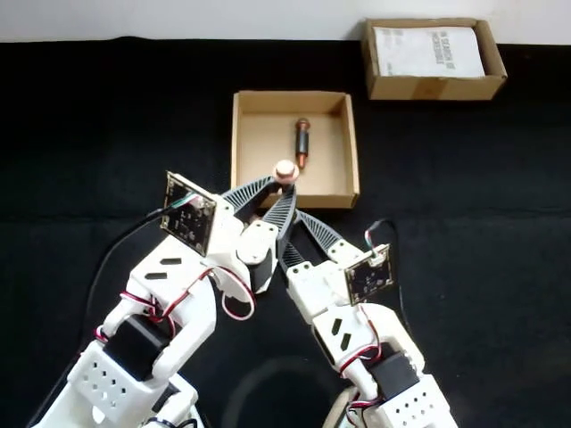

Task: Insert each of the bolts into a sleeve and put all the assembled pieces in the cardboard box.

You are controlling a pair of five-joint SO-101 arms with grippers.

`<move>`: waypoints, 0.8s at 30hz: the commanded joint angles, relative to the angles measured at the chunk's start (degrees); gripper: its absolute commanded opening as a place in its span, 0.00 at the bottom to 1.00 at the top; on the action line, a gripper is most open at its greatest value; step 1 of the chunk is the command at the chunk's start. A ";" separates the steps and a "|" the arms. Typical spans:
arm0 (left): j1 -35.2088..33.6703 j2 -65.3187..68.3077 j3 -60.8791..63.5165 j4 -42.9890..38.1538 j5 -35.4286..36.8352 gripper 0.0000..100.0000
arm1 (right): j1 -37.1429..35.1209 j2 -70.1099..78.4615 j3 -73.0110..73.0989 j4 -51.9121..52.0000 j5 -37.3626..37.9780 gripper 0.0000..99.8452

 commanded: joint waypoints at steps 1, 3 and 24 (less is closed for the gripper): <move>0.57 -0.75 0.48 -1.58 -0.26 0.01 | -0.04 -1.36 7.34 -0.13 0.44 0.01; 0.57 -0.75 1.27 -1.58 -0.97 0.01 | -0.04 -1.54 7.34 -0.22 0.44 0.01; 2.77 -1.36 -6.99 17.85 -1.85 0.16 | 0.04 -1.36 7.34 0.04 3.78 0.01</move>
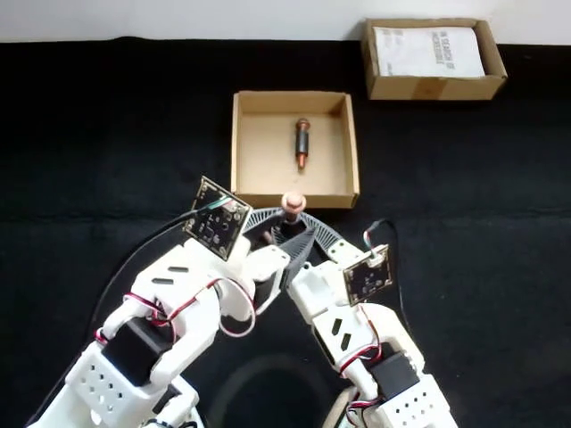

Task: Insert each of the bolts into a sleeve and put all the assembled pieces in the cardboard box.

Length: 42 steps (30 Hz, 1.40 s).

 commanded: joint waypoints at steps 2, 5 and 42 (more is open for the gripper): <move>-1.45 -1.10 -5.23 3.69 0.18 0.16 | 0.04 -1.36 7.34 0.04 1.67 0.01; -3.82 -1.10 -7.52 7.12 0.00 0.16 | 0.04 -1.36 7.25 0.04 1.67 0.01; -33.80 -1.19 18.33 5.19 -0.09 0.01 | 5.76 26.33 -38.55 21.32 -0.97 0.01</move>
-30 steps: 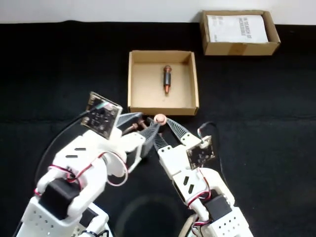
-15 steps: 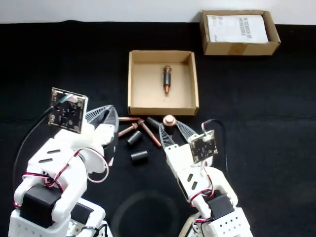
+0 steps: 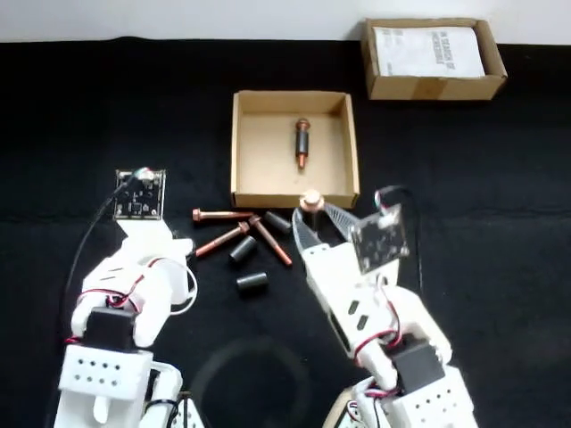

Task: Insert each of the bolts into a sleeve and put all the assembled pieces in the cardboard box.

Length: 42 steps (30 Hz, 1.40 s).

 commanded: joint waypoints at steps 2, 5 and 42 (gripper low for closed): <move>-1.10 -0.57 8.66 -9.76 -0.09 0.01 | 0.84 15.78 -15.34 -0.04 -4.13 0.01; -1.19 -0.57 14.37 -16.35 0.00 0.01 | 0.84 25.63 -22.11 -0.04 -6.24 0.01; -0.84 -6.20 27.30 -29.01 0.09 0.01 | 3.47 118.99 -95.60 7.96 -8.88 0.08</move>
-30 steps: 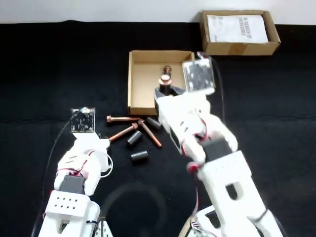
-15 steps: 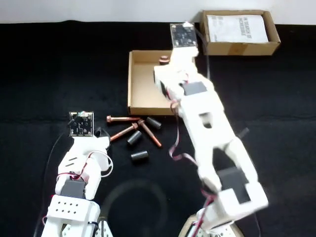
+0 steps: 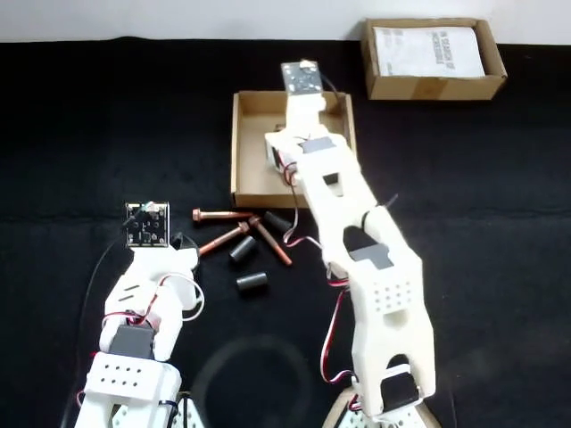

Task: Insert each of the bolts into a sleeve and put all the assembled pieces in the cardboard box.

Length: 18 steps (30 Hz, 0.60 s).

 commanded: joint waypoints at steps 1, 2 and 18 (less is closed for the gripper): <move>-0.04 -0.57 1.54 0.09 0.09 0.01 | -2.07 -0.84 -8.40 7.60 -0.09 0.12; -0.04 -0.57 1.54 0.09 0.09 0.01 | -2.42 -0.84 -9.45 9.71 -0.09 0.15; -0.22 -0.48 1.54 0.18 0.09 0.01 | -4.79 -1.19 -48.57 48.57 -8.53 0.07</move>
